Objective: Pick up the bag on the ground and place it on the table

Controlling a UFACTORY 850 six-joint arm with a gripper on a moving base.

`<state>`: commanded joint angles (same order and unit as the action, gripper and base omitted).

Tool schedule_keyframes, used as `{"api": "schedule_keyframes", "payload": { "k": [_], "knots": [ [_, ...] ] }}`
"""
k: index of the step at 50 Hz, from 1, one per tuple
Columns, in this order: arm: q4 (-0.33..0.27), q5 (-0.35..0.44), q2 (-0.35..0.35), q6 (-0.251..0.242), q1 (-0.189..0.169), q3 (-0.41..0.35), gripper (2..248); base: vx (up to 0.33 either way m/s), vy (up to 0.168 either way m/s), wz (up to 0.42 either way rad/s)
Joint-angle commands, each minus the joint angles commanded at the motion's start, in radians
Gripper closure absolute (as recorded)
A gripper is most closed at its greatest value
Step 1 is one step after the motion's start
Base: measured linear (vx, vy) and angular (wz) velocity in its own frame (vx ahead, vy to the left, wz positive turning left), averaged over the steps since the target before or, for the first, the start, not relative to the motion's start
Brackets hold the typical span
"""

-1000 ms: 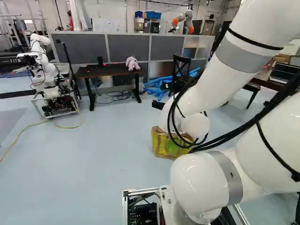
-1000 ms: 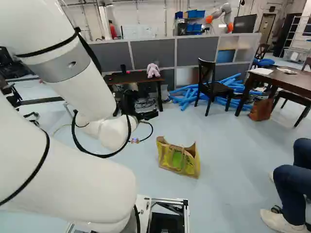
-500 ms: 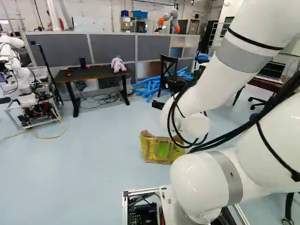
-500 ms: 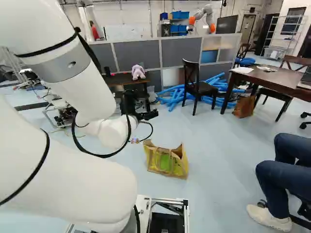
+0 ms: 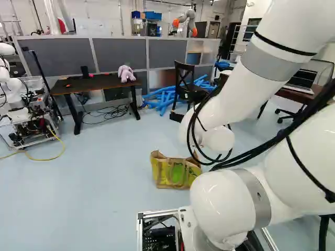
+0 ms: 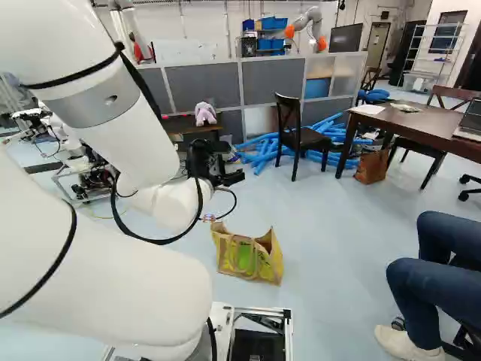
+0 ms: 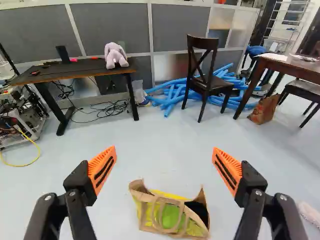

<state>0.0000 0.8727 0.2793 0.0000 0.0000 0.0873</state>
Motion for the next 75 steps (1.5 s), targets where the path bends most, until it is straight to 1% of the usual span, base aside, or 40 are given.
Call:
{"api": "schedule_keyframes", "payload": {
  "k": [14, 15, 26, 42, 55, 75],
  "knots": [
    [0.000, 0.000, 0.000, 0.000, 0.000, 0.000, 3, 0.169, -0.049, -0.022],
    [0.000, 0.000, -0.017, 0.000, 0.000, 0.014, 3, 0.150, 0.002, -0.040],
    [0.000, 0.000, -0.056, 0.000, 0.000, 0.048, 3, 0.028, 0.001, 0.002],
    [-0.015, -0.005, -0.142, 0.000, -0.005, 0.125, 3, 0.000, 0.000, 0.000],
    [-0.061, -0.030, -0.239, 0.000, -0.010, 0.196, 3, 0.000, 0.000, 0.000],
    [-0.171, -0.098, -0.392, 0.000, -0.011, 0.299, 3, 0.000, 0.000, 0.000]
  ]
}}
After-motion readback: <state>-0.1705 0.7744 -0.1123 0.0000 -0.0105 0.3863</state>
